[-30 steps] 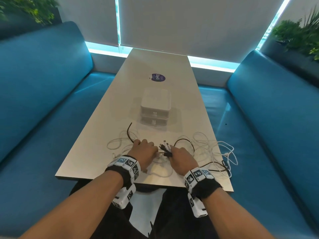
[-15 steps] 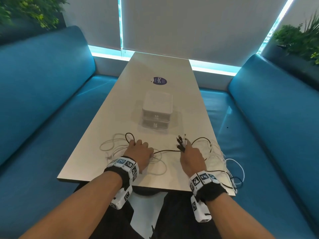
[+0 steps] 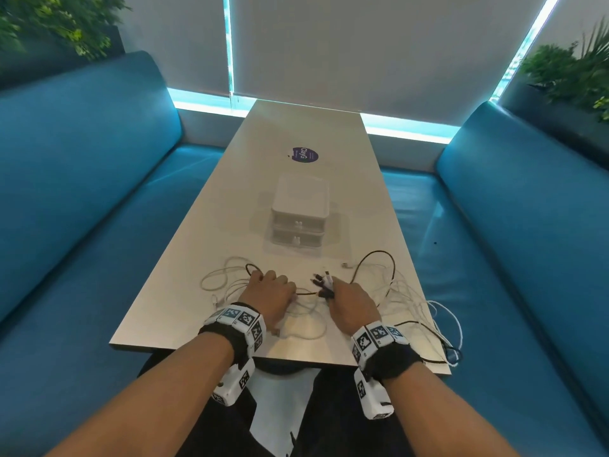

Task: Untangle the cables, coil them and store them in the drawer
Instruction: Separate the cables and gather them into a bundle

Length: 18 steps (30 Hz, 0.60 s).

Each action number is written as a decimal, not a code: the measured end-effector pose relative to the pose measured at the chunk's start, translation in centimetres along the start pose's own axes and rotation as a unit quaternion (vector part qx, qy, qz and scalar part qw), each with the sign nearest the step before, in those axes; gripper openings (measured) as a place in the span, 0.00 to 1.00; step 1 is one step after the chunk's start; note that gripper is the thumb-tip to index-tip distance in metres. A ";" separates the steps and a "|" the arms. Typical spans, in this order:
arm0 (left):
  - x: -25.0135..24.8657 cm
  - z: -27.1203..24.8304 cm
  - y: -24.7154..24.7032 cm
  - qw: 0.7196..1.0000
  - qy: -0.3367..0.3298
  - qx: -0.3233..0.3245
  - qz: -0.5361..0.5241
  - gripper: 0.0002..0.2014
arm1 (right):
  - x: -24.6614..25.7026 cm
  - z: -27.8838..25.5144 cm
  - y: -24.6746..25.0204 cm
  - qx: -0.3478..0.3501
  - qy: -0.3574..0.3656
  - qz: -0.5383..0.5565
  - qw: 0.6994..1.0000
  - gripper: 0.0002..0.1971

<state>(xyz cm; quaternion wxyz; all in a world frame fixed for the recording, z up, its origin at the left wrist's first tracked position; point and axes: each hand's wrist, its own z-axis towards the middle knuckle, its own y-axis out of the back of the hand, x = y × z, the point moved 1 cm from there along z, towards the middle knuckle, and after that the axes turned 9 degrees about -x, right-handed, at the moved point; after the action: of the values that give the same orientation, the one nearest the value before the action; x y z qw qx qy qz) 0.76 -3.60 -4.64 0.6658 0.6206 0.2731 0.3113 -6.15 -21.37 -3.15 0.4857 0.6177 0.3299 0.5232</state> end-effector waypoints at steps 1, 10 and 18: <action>0.4 -0.1 0.0 1.000 0.008 -0.004 -0.004 0.10 | -0.7 0.2 0.3 -0.010 -0.021 -0.007 1.000 0.10; -0.1 0.1 0.6 1.000 0.009 0.003 0.020 0.12 | -0.4 -0.2 1.0 -0.055 -0.058 -0.009 0.997 0.15; -1.4 0.1 1.2 1.000 -0.010 0.005 0.020 0.16 | 1.9 -0.1 -0.6 0.043 0.058 0.020 0.997 0.07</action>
<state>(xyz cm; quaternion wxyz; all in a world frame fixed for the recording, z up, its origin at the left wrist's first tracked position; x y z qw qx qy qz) -0.16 -4.65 -3.42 0.6592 0.6320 0.2555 0.3173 -5.73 -19.43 -3.07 0.4281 0.6129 0.3676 0.5531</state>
